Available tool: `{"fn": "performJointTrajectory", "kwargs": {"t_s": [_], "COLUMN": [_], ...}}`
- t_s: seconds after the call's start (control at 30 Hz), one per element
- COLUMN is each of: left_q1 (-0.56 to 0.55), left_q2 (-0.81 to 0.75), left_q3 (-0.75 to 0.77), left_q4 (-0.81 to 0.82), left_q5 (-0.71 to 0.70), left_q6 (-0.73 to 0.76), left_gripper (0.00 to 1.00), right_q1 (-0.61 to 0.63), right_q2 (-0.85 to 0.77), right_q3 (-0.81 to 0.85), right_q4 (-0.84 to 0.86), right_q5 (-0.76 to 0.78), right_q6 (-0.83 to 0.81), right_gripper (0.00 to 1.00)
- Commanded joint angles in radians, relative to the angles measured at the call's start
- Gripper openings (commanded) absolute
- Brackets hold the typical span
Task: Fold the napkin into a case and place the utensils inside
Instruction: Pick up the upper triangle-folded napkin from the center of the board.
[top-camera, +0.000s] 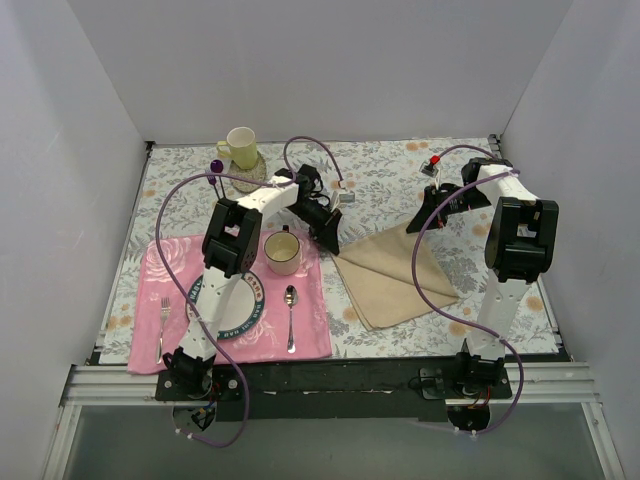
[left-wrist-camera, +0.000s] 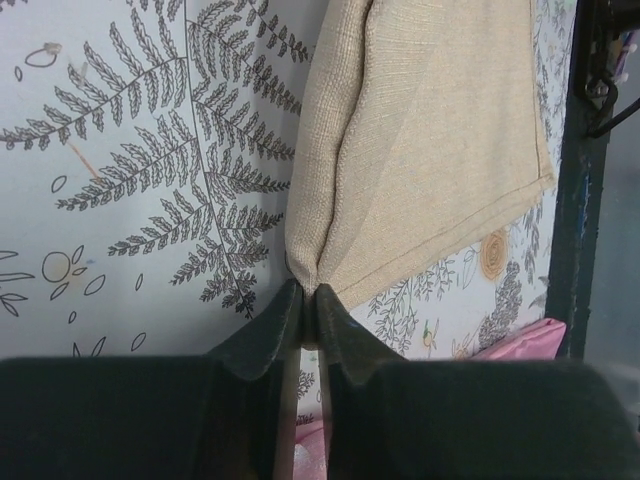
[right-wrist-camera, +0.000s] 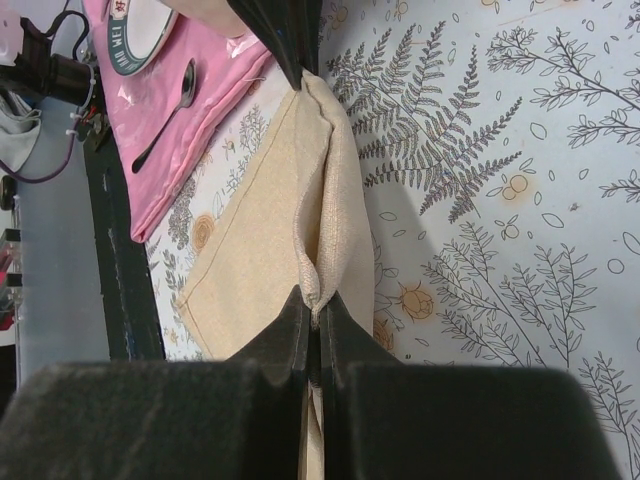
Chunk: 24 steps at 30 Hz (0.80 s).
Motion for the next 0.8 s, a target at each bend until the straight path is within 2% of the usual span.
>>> {"fn": "performJointTrajectory", "kwargs": {"t_s": [0.0,0.17,0.27,0.43,0.57,0.7,0.77], "left_q1": [-0.005,0.004,0.019,0.023,0.026,0.029,0.029], "left_q2": [-0.031,-0.082,-0.138,-0.22,-0.217,-0.215,-0.224], "left_q3": [0.046,0.056,0.04,0.035,0.127,0.222,0.242], "left_q4": [-0.005,0.005,0.065,0.203,0.278,0.473,0.553], "left_q5": [0.014,0.017,0.019,-0.076,-0.226,-0.413,-0.511], "left_q6": [0.029,0.017,-0.039,-0.123,-0.149,-0.114,-0.053], "left_gripper": [0.01,0.0,0.0,0.0,0.0,0.0,0.0], "right_q1": [-0.005,-0.019,-0.032,-0.048,-0.052,-0.052,-0.052], "right_q2": [-0.025,-0.031,-0.045,-0.08,-0.149,-0.226,-0.256], "right_q3": [0.037,0.069,0.1,0.154,0.186,0.152,0.152], "right_q4": [-0.024,-0.049,-0.057,0.008,0.187,0.595,0.69], "right_q5": [-0.034,-0.007,0.015,0.072,0.14,0.203,0.23], "right_q6": [-0.005,-0.016,-0.017,0.027,0.114,0.237,0.251], "right_gripper": [0.01,0.01,0.01,0.01,0.01,0.01,0.01]}}
